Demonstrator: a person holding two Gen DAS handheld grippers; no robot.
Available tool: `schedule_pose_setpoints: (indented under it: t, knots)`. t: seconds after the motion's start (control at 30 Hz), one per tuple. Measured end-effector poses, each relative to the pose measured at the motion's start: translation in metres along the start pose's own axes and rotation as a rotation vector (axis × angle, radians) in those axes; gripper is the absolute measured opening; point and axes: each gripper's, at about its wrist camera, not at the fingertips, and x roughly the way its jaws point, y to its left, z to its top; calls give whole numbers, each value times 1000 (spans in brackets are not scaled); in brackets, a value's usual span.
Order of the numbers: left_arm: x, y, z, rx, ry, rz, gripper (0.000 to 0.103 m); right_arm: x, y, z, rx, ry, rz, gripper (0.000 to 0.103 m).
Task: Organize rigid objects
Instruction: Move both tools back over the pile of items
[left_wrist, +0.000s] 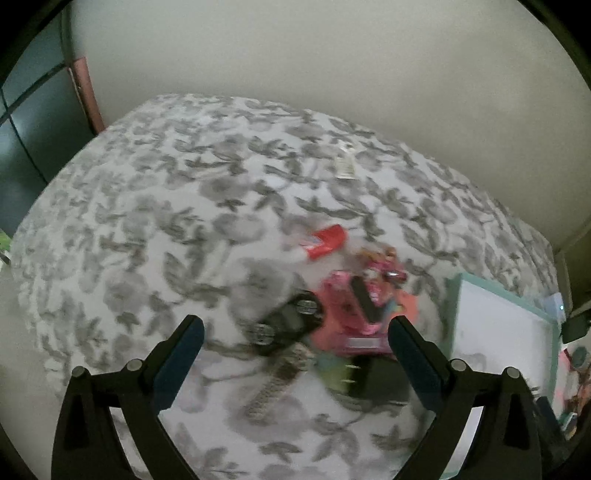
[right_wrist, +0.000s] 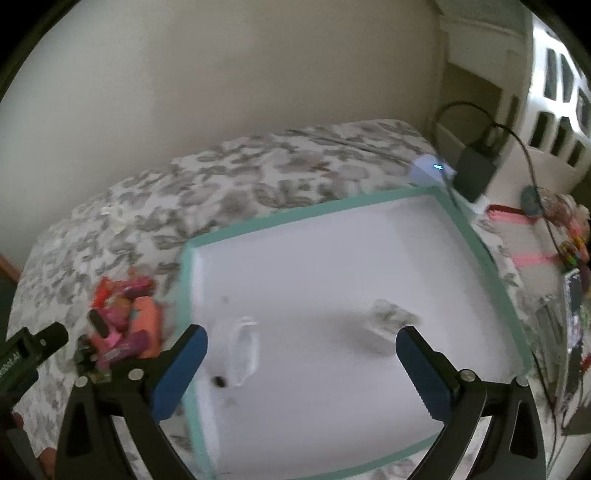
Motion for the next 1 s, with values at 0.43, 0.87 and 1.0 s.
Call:
schedule_pose_setpoints:
  t: [0.43, 0.87, 1.0]
  knots:
    - [23, 57, 0, -134, 131, -6, 100, 4, 88, -16, -145, 57, 259, 103]
    - [75, 55, -21, -173, 320, -44, 99, 34, 112, -31, -174, 183, 333, 81]
    - [76, 56, -23, -183, 322, -63, 99, 41, 112, -34, -166, 207, 335, 76]
